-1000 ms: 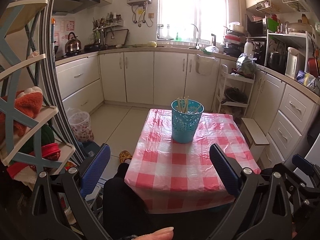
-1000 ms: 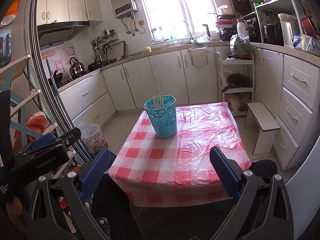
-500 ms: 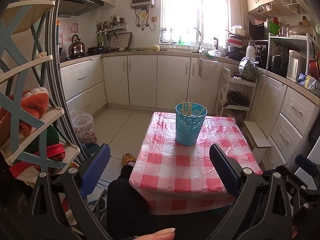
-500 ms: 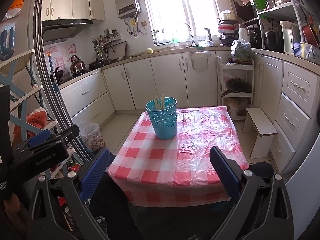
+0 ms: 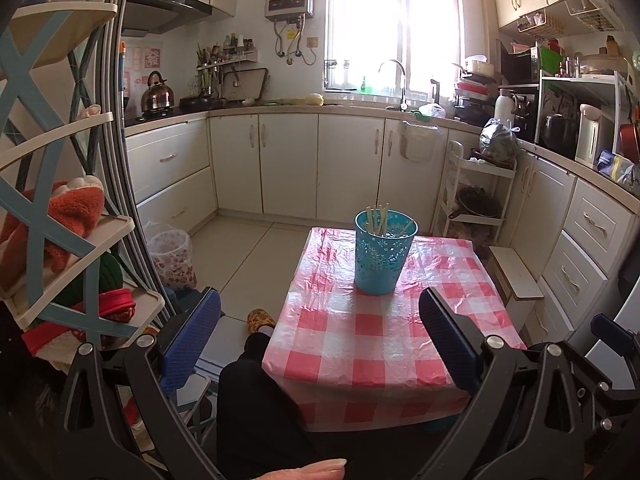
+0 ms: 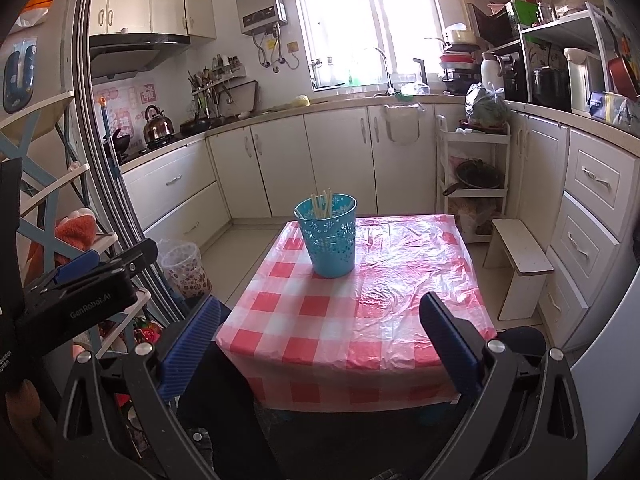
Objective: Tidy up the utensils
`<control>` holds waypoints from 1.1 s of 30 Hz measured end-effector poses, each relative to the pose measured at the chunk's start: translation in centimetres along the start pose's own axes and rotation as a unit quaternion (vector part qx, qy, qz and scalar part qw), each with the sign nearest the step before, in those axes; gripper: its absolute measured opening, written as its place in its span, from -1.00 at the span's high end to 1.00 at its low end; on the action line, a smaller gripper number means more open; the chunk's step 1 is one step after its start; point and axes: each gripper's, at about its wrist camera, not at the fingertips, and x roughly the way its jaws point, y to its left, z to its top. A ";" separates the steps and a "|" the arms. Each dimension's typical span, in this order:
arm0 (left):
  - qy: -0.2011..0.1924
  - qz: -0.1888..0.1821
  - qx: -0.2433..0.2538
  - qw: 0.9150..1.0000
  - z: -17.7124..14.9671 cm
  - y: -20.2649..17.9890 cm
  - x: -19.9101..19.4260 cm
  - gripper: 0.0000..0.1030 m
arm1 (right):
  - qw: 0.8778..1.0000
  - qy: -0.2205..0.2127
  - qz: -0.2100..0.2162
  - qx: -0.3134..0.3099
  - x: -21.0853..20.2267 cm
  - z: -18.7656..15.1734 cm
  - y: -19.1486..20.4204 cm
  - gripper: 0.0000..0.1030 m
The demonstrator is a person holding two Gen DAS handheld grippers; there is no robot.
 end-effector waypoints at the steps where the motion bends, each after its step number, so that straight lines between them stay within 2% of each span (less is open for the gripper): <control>1: 0.000 0.000 0.002 1.000 0.0 0.0 0.0 -0.85 | 1.000 0.001 0.000 0.000 0.0 0.0 0.0 -0.85; 33: 0.011 -0.002 0.006 1.000 -0.6 0.2 0.7 -0.85 | 1.000 0.008 0.001 -0.002 0.5 -0.3 0.4 -0.85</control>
